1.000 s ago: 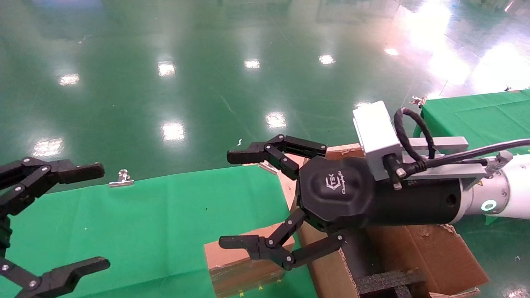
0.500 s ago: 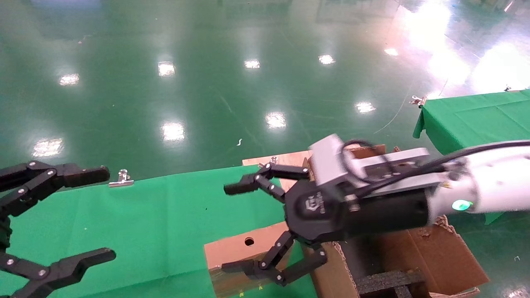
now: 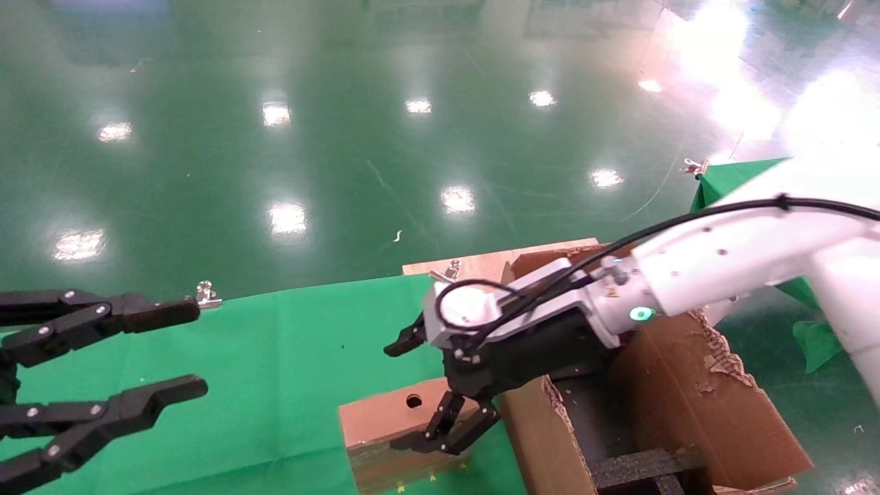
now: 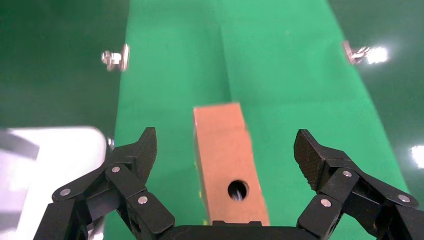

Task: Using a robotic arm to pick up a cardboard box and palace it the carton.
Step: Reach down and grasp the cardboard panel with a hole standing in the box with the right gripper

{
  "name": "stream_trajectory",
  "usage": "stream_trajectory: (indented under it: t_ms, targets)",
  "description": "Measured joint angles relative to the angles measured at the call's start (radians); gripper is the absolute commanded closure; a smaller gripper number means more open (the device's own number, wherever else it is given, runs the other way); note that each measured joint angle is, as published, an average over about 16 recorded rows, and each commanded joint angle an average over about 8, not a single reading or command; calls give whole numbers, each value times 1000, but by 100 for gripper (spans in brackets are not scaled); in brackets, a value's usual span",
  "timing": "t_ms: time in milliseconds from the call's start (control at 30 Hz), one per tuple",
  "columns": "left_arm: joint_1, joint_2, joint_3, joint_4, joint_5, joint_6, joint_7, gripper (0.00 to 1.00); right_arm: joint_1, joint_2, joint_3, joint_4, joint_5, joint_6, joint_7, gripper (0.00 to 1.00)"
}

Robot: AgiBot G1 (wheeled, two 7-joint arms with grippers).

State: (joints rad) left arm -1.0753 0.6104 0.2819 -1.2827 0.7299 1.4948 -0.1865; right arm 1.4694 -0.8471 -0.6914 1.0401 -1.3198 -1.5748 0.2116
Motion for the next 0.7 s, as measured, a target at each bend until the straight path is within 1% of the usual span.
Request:
stream_trajectory:
  t_ms: [300, 600, 633, 667, 700]
  targets:
    - [0, 0, 1, 0, 0, 0, 0, 100, 99, -94, -149, -82, -113, -5, -68, 0]
    - [0, -1, 1, 0, -1, -1, 1, 100, 166, -163, -270, -146, -182, 2, -151, 0]
    - [0, -1, 1, 0, -1, -1, 1, 97, 171, -168, -279, -151, -186, 3, -159, 0]
    - [0, -1, 1, 0, -1, -1, 1, 87, 176, -174, -288, -157, -190, 4, -166, 2]
    - [0, -1, 1, 0, -1, -1, 1, 75, 180, -179, -295, -163, -193, 5, -172, 14]
